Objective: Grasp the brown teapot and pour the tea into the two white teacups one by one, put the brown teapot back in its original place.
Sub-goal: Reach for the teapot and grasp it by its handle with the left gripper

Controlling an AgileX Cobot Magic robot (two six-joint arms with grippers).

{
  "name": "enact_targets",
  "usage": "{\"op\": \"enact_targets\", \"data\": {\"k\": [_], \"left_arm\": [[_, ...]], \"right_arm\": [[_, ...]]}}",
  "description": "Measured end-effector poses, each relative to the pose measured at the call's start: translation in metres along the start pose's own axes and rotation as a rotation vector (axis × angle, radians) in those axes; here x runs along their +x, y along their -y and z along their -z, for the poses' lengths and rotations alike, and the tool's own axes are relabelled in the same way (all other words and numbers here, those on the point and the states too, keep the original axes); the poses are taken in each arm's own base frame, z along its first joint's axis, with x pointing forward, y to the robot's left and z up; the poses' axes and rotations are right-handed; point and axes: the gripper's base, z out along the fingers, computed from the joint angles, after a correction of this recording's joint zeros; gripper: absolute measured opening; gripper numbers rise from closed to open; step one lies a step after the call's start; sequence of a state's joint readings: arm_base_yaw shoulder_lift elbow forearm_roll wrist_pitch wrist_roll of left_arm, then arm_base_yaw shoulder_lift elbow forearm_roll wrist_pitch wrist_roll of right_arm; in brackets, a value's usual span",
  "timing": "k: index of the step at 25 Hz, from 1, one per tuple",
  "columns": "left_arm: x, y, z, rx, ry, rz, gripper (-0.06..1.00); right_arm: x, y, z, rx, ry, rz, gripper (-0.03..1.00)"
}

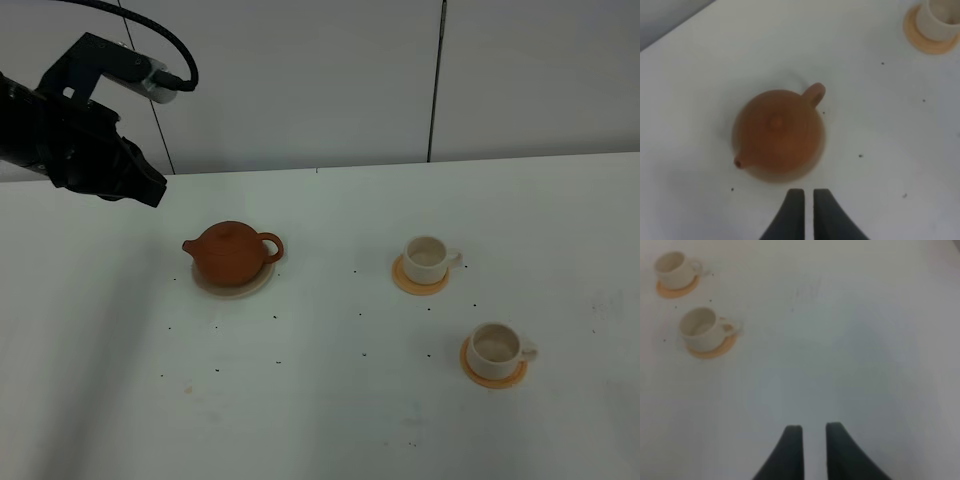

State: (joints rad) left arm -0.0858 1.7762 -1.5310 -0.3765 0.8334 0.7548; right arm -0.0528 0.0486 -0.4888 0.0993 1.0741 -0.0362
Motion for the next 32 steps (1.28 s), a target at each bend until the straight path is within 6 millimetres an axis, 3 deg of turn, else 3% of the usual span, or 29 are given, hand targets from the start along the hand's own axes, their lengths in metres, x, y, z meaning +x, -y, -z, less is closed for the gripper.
{"op": "enact_targets", "data": {"k": [7,11,15,20,27,32], "left_arm": [[-0.024,0.017,-0.032,0.048,0.002,-0.064,0.1],[-0.039,0.029,-0.038,0.063,0.022,-0.105,0.1],[-0.046,0.027,-0.04,0.041,0.033,-0.125,0.1],[-0.044,0.021,-0.051,0.011,0.01,-0.147,0.1],[-0.03,0.017,-0.095,0.053,-0.083,-0.122,0.11],[-0.031,0.021,-0.1,0.064,-0.087,-0.113,0.11]], "right_arm": [[0.0,0.0,0.0,0.002,0.001,-0.002,0.13],[0.0,0.0,0.0,0.002,0.001,-0.002,0.14],[0.0,0.0,0.0,0.002,0.001,-0.002,0.14],[0.0,0.0,0.0,0.003,0.001,-0.001,0.15],[0.0,0.0,0.0,0.003,0.002,-0.001,0.16],[0.0,0.0,0.0,0.003,0.002,-0.002,0.16]]}}
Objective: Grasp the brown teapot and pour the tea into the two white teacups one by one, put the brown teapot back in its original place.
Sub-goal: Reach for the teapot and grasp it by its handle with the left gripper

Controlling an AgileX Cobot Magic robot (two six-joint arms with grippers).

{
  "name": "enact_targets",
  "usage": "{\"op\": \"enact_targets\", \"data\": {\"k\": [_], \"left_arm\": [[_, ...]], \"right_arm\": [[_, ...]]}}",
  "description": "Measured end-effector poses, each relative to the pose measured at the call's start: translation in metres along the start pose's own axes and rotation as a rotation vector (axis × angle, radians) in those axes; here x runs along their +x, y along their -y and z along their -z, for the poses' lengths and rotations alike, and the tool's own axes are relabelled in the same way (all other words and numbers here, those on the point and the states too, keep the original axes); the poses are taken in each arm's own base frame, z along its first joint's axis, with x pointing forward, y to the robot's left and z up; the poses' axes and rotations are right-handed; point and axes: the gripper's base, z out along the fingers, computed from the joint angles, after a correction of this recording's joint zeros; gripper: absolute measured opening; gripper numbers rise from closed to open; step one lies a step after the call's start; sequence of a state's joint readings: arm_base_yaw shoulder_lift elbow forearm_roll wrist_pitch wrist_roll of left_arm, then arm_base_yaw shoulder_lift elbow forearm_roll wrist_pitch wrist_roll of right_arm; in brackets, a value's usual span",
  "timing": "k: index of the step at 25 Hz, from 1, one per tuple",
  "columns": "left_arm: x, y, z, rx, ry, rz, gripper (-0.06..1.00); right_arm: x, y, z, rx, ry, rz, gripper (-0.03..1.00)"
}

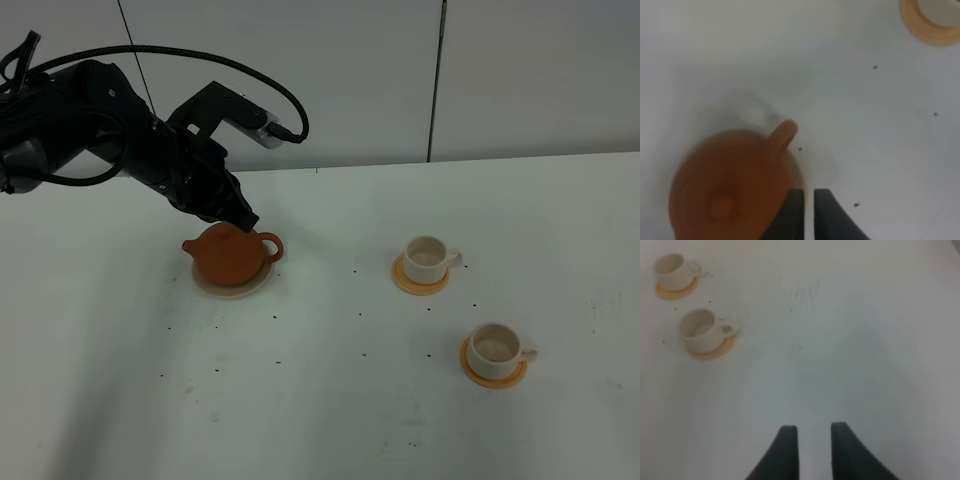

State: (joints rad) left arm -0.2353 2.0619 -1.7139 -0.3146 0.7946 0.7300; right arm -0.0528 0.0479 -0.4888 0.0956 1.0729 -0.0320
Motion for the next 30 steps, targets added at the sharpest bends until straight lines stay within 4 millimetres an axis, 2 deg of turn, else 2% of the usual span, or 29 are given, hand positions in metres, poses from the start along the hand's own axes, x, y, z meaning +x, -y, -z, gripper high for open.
{"op": "enact_targets", "data": {"k": [12,30], "left_arm": [[-0.0061,0.0059,-0.0002,0.051,0.055,0.089,0.11],[-0.0033,0.0091,-0.0002,0.083,0.021,0.108,0.13]], "right_arm": [[0.0,0.0,0.0,0.0,0.0,0.001,0.18],[0.0,0.0,0.0,0.0,0.0,0.0,0.21]]}}
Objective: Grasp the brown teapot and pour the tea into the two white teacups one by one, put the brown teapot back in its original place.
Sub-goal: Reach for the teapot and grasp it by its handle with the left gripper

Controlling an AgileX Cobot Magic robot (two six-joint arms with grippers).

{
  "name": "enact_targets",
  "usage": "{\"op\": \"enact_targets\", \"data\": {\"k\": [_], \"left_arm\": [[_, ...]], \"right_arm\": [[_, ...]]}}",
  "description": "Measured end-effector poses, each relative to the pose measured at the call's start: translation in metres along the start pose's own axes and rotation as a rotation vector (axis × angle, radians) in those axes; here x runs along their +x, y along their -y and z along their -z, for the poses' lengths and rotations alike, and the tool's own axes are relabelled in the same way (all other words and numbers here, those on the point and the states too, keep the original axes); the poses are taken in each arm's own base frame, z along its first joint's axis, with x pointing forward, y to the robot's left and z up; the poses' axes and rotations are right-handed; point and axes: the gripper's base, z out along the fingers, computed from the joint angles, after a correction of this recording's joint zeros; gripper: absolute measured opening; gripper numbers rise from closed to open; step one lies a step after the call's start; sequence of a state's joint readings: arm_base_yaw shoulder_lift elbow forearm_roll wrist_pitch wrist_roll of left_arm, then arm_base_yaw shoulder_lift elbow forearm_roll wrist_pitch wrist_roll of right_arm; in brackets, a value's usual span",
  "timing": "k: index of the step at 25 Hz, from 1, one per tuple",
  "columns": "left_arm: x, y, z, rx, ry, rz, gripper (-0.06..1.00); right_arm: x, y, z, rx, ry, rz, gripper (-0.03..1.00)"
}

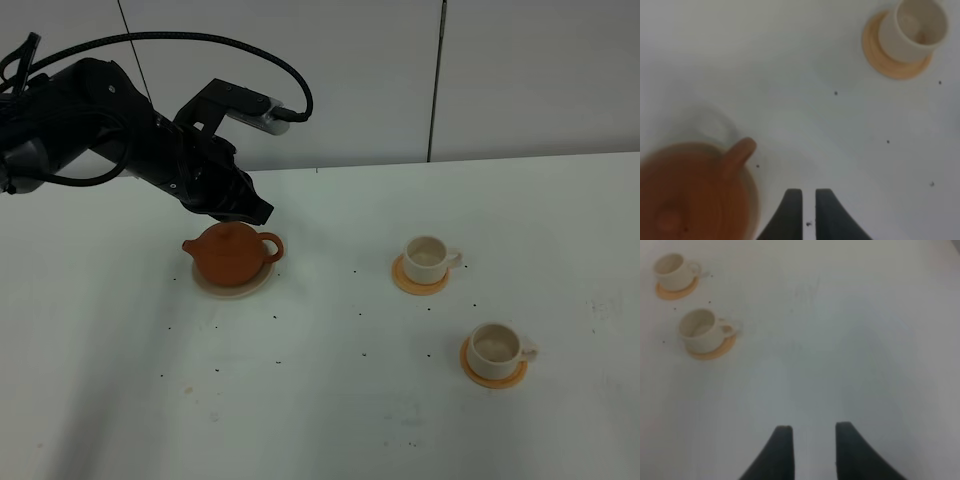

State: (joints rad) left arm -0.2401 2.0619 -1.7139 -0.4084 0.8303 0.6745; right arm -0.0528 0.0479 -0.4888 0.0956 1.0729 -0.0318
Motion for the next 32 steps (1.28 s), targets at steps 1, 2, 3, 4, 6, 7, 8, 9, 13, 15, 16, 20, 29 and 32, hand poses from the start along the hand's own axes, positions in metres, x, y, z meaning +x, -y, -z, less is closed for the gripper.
{"op": "enact_targets", "data": {"k": [1,2,3,4,6,7,8,9,13,15,16,20,29,32], "left_arm": [[0.0,0.0,0.0,0.003,-0.004,0.0,0.13],[0.001,0.001,0.0,0.006,-0.008,0.0,0.13],[0.001,0.001,0.0,0.009,-0.011,0.0,0.13],[0.001,0.001,0.0,0.012,-0.015,0.001,0.14],[0.002,0.002,0.0,0.022,-0.027,0.016,0.14],[0.003,0.002,0.0,0.024,-0.028,0.037,0.14],[0.002,0.002,0.0,0.023,-0.027,0.06,0.14],[0.002,0.002,0.0,0.024,-0.027,0.093,0.14],[-0.006,-0.002,0.0,-0.015,0.067,0.35,0.14],[-0.012,-0.007,0.001,-0.035,0.148,0.561,0.14],[-0.015,-0.009,0.002,-0.043,0.191,0.652,0.14],[-0.023,-0.015,0.004,-0.011,0.322,1.072,0.15],[-0.034,-0.013,0.004,0.117,0.495,1.869,0.15],[-0.037,-0.003,0.0,0.106,0.523,2.006,0.15]], "right_arm": [[0.0,0.0,0.0,0.0,0.0,0.0,0.21],[0.0,0.0,0.0,0.0,0.0,0.0,0.21],[0.0,0.0,0.0,0.0,0.0,0.0,0.21],[0.0,0.0,0.0,0.0,0.0,0.0,0.22],[0.0,0.0,0.0,0.0,0.0,0.0,0.22],[0.0,0.0,0.0,0.0,0.0,0.0,0.22],[0.0,0.0,0.0,0.0,0.0,0.0,0.22],[0.0,0.0,0.0,0.0,0.0,0.0,0.22],[0.0,0.0,0.0,0.0,0.0,0.001,0.22],[0.0,0.0,0.0,0.0,0.0,0.001,0.23],[0.0,0.0,0.0,0.0,0.0,0.001,0.23],[0.0,0.0,0.0,0.0,0.0,0.001,0.23],[0.0,0.0,0.0,0.0,0.0,0.0,0.23],[0.0,0.0,0.0,0.0,0.0,0.001,0.23]]}}
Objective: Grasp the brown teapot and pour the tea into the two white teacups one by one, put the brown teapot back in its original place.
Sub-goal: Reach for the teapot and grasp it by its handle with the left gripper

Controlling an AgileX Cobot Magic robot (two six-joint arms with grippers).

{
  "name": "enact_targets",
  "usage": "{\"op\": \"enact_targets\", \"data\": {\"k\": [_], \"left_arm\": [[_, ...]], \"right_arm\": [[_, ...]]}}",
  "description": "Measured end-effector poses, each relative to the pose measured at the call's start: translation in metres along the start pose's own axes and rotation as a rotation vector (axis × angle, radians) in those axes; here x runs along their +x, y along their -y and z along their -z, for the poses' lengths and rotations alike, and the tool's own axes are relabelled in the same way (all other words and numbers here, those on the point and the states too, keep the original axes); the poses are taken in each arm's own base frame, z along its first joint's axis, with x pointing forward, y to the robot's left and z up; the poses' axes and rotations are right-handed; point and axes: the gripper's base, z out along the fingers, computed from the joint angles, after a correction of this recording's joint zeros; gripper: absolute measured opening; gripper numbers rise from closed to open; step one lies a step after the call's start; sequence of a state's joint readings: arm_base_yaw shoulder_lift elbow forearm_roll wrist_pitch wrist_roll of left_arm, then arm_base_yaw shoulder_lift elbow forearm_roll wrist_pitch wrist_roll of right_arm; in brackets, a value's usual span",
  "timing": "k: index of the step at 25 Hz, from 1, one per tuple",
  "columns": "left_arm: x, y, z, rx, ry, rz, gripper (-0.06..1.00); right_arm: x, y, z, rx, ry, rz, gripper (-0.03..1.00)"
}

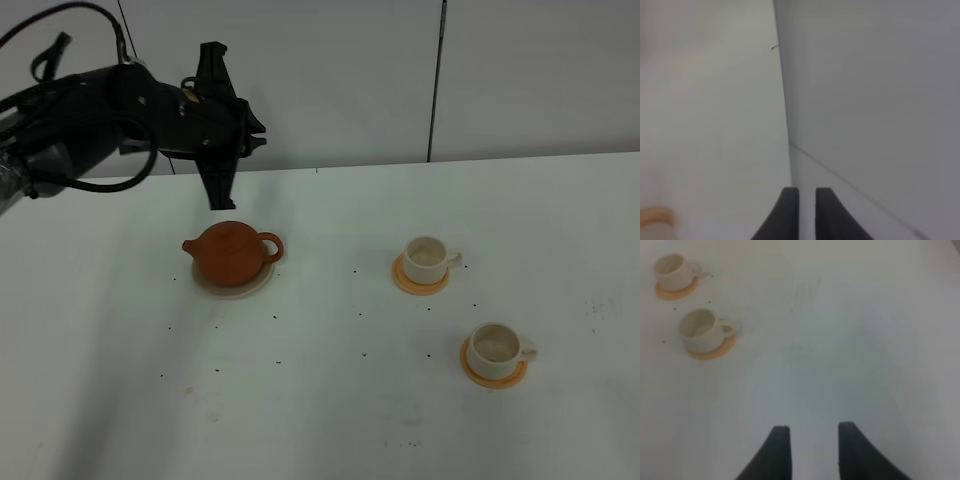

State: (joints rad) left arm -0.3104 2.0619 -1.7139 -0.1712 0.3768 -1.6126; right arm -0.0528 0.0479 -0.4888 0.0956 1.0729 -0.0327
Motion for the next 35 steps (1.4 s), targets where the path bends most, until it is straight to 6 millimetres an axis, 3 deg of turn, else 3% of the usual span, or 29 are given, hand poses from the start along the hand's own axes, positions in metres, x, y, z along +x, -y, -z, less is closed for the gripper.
{"op": "enact_targets", "data": {"k": [8,17,26,35], "left_arm": [[0.014,-0.021,0.001,-0.152,0.15,0.24,0.15],[0.025,-0.034,0.004,-0.335,0.043,0.491,0.17],[-0.004,-0.026,0.006,-0.327,0.029,0.63,0.37],[-0.034,-0.028,0.007,-0.487,0.163,0.581,0.38]], "right_arm": [[0.0,0.0,0.0,0.0,0.0,0.0,0.23],[0.0,0.0,0.0,0.0,0.0,0.0,0.23],[0.0,0.0,0.0,0.0,0.0,-0.001,0.23],[0.0,0.0,0.0,0.0,-0.002,-0.001,0.23]]}}
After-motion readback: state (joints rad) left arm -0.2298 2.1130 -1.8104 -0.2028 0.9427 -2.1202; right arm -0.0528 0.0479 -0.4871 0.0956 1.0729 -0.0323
